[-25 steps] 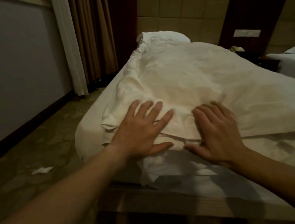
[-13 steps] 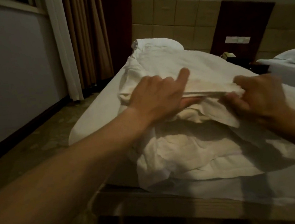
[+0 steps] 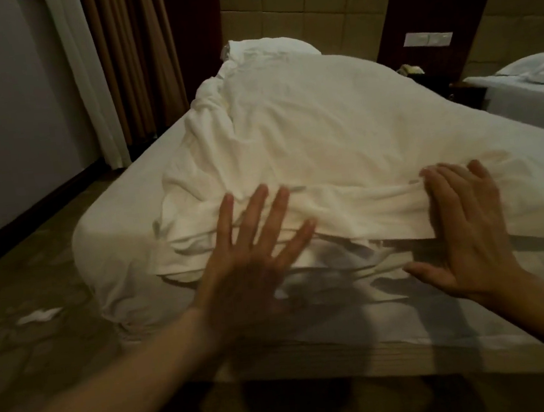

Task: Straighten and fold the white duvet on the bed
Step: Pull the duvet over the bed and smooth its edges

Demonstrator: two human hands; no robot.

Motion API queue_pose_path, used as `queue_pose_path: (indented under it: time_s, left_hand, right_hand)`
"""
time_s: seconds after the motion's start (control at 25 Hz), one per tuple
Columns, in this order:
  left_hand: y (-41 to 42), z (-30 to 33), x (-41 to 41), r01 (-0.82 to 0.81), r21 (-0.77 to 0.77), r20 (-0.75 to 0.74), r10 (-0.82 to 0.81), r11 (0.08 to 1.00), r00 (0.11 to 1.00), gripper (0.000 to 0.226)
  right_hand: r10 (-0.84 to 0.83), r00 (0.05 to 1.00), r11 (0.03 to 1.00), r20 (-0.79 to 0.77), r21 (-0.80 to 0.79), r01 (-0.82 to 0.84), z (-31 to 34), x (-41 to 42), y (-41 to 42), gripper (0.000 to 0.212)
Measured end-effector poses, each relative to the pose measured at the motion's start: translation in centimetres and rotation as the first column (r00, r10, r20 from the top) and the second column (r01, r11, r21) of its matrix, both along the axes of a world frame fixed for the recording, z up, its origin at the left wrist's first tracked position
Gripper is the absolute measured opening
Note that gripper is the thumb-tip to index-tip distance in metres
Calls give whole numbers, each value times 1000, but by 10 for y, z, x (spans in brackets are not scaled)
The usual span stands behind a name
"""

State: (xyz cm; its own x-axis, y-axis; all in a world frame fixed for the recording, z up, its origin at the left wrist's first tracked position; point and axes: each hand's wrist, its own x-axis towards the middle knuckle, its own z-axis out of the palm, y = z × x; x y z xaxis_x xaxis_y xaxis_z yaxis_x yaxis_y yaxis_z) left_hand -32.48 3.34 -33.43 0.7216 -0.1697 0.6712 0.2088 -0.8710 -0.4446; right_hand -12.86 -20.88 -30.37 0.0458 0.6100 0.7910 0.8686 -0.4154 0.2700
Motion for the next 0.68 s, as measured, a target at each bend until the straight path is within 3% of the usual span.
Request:
queue_pose_path:
  time_s: [0.08, 0.24, 0.36, 0.52, 0.68]
  left_hand:
    - [24, 10, 15, -59, -12, -37, 59, 998, 998, 112]
    - [51, 19, 27, -128, -11, -105, 127, 992, 986, 108]
    - [61, 39, 25, -73, -85, -185, 56, 994, 981, 98]
    - [63, 75, 18, -48, -275, -284, -34, 960, 958, 79]
    - [89, 142, -8, -169, -338, -491, -20, 926, 871, 99]
  right_hand:
    - [-36, 999, 999, -4, -27, 36, -9, 6, -3, 110]
    - [-171, 985, 984, 23, -42, 172, -10, 17, -7, 110]
    - [-213, 977, 977, 21, -7, 213, -12, 20, -5, 105]
    - [-151, 985, 987, -88, 40, 155, 2, 20, 14, 90]
    - [-27, 981, 993, -194, 111, 49, 43, 5, 36, 79]
